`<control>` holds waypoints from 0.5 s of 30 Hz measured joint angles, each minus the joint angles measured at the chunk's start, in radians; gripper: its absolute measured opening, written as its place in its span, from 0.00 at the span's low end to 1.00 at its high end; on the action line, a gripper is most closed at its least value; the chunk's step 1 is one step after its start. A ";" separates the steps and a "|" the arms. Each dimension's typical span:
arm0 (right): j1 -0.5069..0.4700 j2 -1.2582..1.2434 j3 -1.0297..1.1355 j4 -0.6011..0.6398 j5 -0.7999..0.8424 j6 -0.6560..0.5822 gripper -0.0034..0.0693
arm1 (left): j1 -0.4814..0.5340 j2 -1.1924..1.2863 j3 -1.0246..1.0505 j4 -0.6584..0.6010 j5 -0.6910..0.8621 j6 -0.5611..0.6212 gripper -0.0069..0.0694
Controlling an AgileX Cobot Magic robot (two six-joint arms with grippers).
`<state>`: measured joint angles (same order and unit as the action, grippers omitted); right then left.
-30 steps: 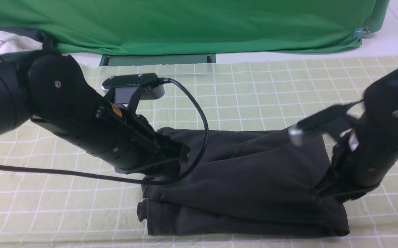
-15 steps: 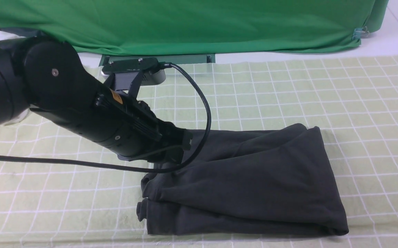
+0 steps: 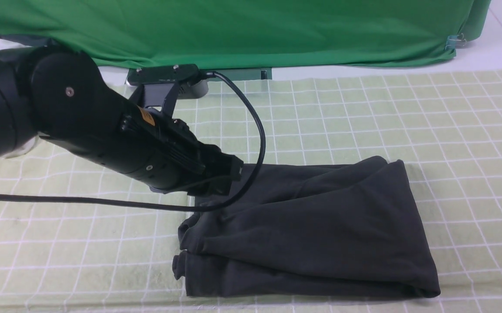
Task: Fold a long-sleeved shirt over a green coffee tablecloth.
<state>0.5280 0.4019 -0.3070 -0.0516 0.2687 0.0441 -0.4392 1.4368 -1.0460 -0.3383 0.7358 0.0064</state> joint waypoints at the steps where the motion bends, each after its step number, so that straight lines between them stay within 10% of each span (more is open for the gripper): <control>1: 0.000 0.000 0.000 0.000 -0.002 0.000 0.10 | 0.000 0.000 0.000 0.000 -0.006 0.000 0.43; 15: 0.000 -0.010 0.000 0.000 -0.010 0.001 0.15 | 0.000 0.000 0.000 0.024 -0.052 0.001 0.42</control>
<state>0.5280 0.3919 -0.3070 -0.0516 0.2590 0.0450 -0.4392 1.4368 -1.0460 -0.3145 0.6843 0.0074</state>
